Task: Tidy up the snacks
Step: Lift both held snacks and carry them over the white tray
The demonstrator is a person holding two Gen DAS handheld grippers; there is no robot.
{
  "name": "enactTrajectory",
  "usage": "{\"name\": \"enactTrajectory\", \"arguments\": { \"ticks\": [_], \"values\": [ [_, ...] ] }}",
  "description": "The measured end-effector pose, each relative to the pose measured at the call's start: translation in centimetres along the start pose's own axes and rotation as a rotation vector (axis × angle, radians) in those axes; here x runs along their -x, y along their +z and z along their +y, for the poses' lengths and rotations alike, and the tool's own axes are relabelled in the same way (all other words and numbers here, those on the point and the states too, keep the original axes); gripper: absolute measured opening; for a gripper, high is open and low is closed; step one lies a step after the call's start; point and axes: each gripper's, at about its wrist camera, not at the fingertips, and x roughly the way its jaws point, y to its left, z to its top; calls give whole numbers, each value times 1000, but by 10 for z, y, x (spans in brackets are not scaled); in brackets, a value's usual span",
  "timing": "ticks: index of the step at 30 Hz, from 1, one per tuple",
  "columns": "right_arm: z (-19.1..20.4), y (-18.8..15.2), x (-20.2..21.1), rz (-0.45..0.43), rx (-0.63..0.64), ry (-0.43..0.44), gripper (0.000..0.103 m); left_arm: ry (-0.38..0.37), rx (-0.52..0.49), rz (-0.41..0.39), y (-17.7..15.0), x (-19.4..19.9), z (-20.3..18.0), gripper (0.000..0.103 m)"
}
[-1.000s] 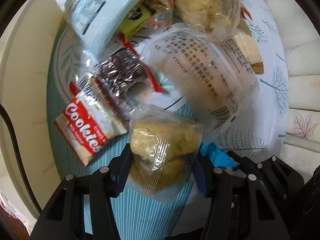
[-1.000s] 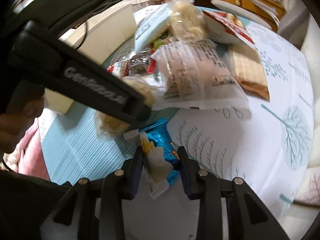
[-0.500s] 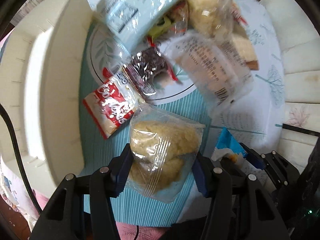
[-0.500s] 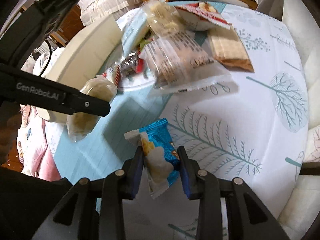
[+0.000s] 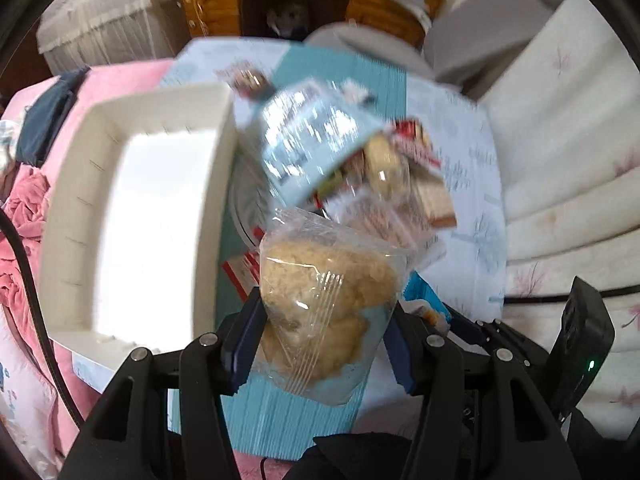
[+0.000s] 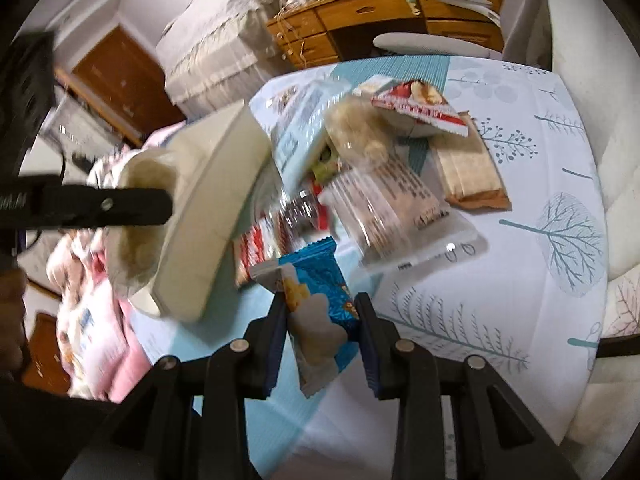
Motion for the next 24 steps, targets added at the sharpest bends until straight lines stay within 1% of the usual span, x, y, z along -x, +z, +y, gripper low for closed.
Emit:
{"name": "enactTrajectory", "arguments": {
  "ticks": [2,5,9,13,16,24],
  "values": [
    [3,7,3,-29,-32,19,33,-7,6,-48,0,9,7,54],
    [6,15,9,-60,-77,19,33,-24,24,-79,0,16,22,54],
    [16,22,18,-111,-157,26,33,-29,5,-123,-1,24,42,54],
    [32,27,18,-131,-209,18,34,-47,-6,-129,-3,32,67,54],
    [49,29,14,-130,-247,5,34,-37,-29,-125,-2,37,89,54],
    [109,27,-6,-142,-272,-19,34,-46,-75,-111,-3,42,145,54]
  ]
}}
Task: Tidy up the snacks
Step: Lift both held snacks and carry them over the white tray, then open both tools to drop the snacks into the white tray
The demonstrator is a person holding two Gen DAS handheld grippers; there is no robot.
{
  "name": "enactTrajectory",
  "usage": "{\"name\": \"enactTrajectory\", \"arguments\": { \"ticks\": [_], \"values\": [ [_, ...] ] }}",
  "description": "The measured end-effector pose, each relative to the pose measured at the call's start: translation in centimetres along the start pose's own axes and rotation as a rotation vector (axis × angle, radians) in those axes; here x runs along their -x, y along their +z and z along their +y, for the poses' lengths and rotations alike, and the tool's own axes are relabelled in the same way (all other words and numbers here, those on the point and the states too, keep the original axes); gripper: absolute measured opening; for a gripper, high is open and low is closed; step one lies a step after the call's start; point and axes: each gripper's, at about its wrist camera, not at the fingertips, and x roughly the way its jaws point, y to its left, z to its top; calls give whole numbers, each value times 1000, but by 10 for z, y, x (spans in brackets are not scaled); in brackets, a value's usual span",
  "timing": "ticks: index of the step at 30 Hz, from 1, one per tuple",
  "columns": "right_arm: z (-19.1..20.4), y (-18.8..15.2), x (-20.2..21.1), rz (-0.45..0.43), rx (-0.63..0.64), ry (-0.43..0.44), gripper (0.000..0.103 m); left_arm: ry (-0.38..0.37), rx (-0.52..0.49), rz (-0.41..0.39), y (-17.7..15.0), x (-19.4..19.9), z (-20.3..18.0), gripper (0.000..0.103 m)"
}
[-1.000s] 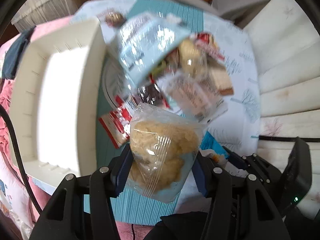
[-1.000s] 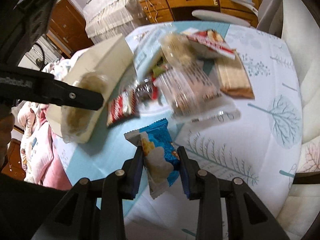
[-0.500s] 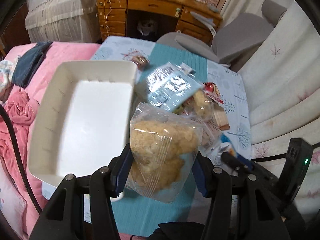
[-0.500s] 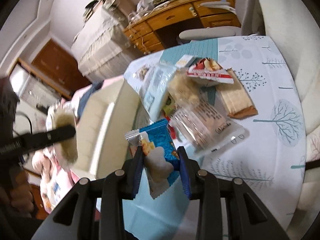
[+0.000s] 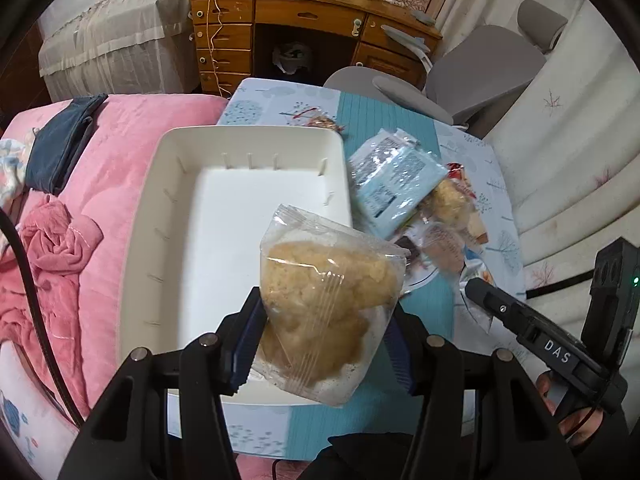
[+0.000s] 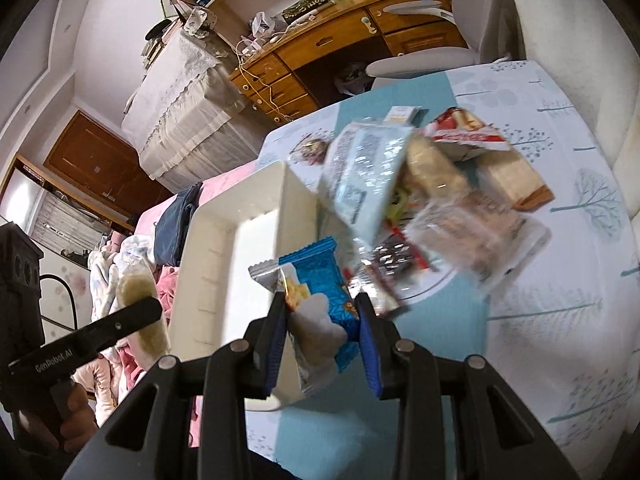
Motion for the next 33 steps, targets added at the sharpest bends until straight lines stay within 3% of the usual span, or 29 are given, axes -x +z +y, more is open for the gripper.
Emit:
{"name": "enactTrajectory", "arguments": {
  "ticks": [16,26,27,30,33],
  "values": [
    [106,-30,-46,-65,53,1,34,5,-102,41,11,-4,92,55],
    [137,-42,-67,-80,72,6,35,-7,-118,98,14,-17,123,55],
    [138,-42,-67,-81,71,5,36,-3,-120,98,15,-17,123,56],
    [139,-43,-69,-81,59,-11,42,2,-118,89,16,-17,125,73],
    [133,-44,-70,-76,34,-19,53,-9,-116,80,15,-15,125,76]
  ]
}}
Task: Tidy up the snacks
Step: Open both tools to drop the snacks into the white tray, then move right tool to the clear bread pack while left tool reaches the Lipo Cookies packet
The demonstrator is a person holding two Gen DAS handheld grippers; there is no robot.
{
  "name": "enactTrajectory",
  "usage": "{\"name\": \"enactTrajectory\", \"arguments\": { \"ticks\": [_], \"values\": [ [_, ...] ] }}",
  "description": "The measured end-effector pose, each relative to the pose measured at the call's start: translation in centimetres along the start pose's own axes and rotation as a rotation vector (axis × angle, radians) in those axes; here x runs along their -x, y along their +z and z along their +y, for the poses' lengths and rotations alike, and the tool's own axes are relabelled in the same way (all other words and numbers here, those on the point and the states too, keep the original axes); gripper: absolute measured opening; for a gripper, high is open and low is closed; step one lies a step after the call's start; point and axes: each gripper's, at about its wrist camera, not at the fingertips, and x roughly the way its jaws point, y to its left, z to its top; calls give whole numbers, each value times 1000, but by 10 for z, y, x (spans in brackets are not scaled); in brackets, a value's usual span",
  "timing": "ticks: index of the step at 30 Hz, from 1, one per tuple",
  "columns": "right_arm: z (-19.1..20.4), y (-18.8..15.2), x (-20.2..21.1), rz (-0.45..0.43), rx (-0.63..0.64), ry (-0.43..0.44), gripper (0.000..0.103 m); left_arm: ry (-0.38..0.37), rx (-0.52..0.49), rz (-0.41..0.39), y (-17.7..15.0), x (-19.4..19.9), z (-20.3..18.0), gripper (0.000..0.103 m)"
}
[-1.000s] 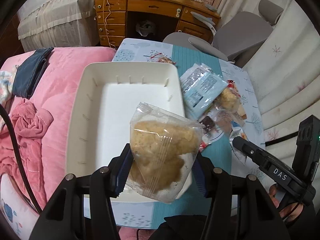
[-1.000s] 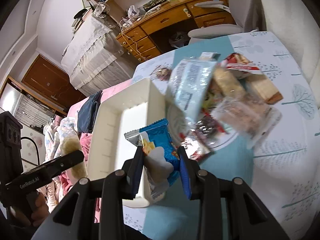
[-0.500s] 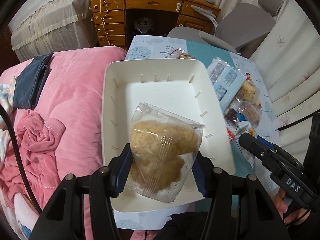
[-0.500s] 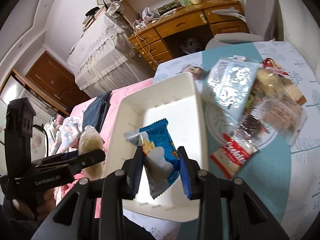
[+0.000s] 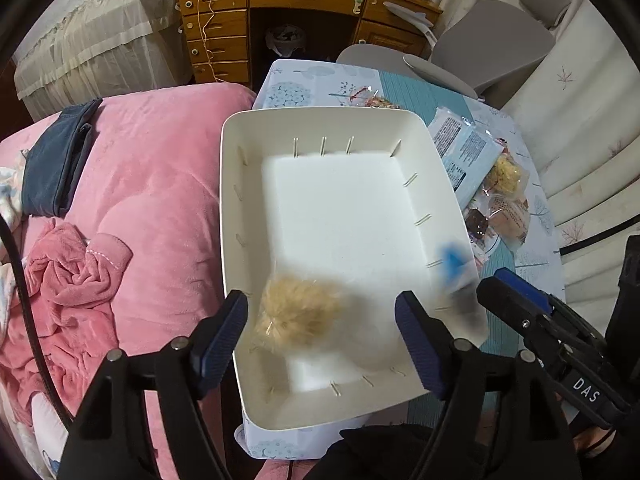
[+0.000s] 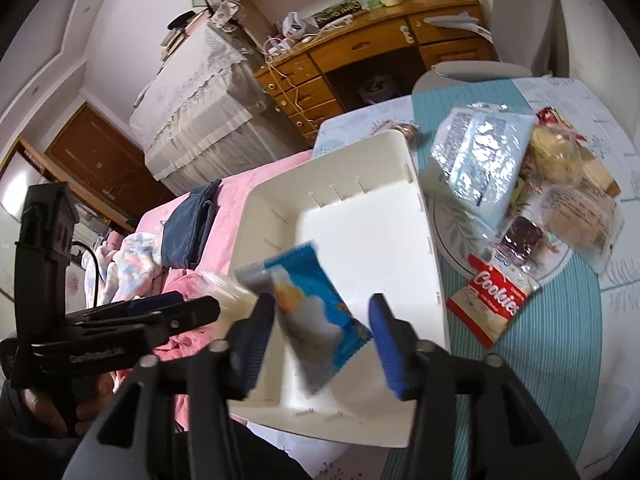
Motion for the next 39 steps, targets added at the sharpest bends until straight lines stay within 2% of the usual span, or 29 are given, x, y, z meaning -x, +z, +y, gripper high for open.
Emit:
{"name": "enactTrajectory", "arguments": {
  "ticks": [7,17,30,32,39],
  "values": [
    [-8,-5,4,22,-32,-39,56,-6,-9,13,-5,-2,-11,76],
    [-35,-9,23,45,-71,-86,64,-23,-35,15,-7,-8,-50,76],
    [-96,14,64,59,-91,-140,65,-92,-49,-15,8,-13,-132,78],
    [-107,18,70,58,-93,-144,65,-95,-51,-18,10,-15,-144,82],
    [-150,32,79,86,-115,-159,65,-96,-48,-3,16,-32,-185,83]
  ]
}}
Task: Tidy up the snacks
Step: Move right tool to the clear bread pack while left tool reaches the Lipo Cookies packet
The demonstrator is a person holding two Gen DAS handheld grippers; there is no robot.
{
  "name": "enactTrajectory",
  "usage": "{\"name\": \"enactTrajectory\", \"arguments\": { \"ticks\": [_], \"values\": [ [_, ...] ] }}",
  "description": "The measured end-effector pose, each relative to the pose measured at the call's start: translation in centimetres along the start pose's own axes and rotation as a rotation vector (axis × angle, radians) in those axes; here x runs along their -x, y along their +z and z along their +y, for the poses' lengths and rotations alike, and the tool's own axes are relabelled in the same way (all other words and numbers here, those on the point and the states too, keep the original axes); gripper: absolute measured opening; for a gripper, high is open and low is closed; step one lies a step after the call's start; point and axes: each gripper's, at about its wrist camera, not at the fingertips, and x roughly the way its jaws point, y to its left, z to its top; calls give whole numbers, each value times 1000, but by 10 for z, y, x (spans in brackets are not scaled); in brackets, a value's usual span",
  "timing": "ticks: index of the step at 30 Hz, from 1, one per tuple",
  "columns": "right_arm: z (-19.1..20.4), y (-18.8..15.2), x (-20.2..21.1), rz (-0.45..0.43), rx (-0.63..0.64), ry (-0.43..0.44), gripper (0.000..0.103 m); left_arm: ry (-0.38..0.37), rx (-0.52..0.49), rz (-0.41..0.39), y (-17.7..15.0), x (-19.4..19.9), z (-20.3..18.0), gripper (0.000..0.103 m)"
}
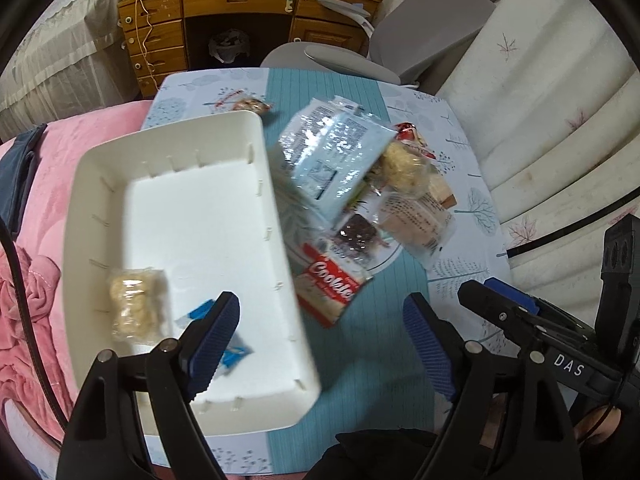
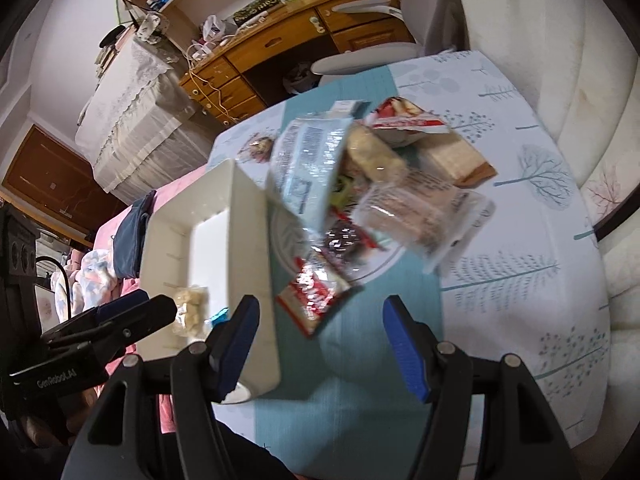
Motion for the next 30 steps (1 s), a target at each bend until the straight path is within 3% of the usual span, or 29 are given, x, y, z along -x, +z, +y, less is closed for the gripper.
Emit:
{"name": "enactTrajectory", "arguments": {
  "ticks": [9,13,23,30],
  "values": [
    [-47,15,-8,74,7,-19,65,36,8,60,5,-40,-33,83],
    [-62,24,-14,97,46,-41,77,84,-49,105,9,-61,-47,83],
    [-79,51,-29,88,269,-120,77,243,-205,282,17,-123,-78,83],
    [-73,61,-46,70,435,-139,77,311,-194,403,19,-161,-79,83]
  ]
}}
